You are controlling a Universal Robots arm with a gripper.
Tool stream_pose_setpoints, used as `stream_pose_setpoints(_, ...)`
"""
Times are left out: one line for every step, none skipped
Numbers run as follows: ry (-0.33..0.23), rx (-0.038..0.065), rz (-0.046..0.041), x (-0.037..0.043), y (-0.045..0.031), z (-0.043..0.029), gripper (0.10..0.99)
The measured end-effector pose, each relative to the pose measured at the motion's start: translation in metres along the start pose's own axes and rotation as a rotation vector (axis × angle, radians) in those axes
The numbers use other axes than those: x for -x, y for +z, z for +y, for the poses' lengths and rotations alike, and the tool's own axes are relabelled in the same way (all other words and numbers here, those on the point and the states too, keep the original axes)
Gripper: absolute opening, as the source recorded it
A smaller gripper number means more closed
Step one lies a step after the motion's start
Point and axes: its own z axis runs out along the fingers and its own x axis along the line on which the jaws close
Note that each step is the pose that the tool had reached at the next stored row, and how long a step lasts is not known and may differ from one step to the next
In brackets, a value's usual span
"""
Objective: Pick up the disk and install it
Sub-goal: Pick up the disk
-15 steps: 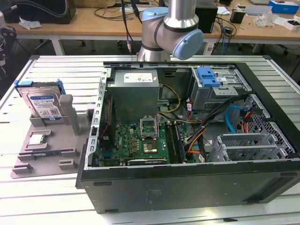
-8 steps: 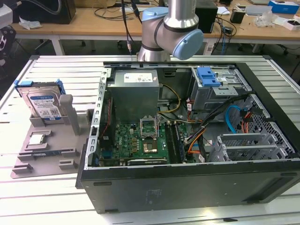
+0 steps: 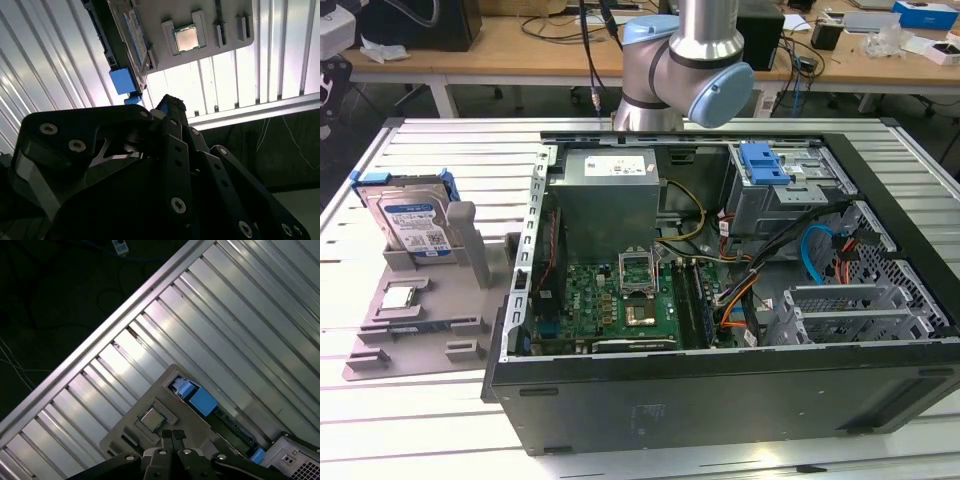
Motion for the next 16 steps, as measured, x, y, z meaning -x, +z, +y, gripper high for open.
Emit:
stream_pose_setpoints(-0.018,0.0,0.0007,0.0,0.0,0.0,0.106)
stream_pose_setpoints(-0.031,0.0,0.0012,0.0,0.0,0.0,0.106)
stream_pose_setpoints(-0.05,0.001,0.0019,0.0,0.0,0.0,0.106)
stream_pose_setpoints(-0.062,0.001,0.0024,0.0,0.0,0.0,0.106)
stream_pose_setpoints(-0.08,0.001,0.0031,0.0,0.0,0.0,0.106)
stream_pose_setpoints(-0.094,0.001,0.0036,0.0,0.0,0.0,0.106)
stream_pose_setpoints(-0.105,0.001,0.004,0.0,0.0,0.0,0.106)
stream_pose_setpoints(-0.122,0.001,0.0046,0.0,0.0,0.0,0.106)
stream_pose_setpoints(-0.143,0.002,0.0054,0.0,0.0,0.0,0.106)
stream_pose_setpoints(-0.155,0.002,0.0059,0.0,0.0,0.0,0.106)
stream_pose_setpoints(-0.166,0.002,0.0062,0.0,0.0,0.0,0.106)
stream_pose_setpoints(-0.182,0.002,0.007,0.0,0.0,0.0,0.106)
stream_pose_setpoints(-0.193,0.002,0.0073,0.0,0.0,0.0,0.106)
stream_pose_setpoints(-0.206,0.002,0.0077,0.0,0.0,0.0,0.106)
stream_pose_setpoints(-0.218,0.003,0.0082,0.0,0.0,0.0,0.106)
stream_pose_setpoints(-0.234,0.003,0.0089,0.0,0.0,0.0,0.106)
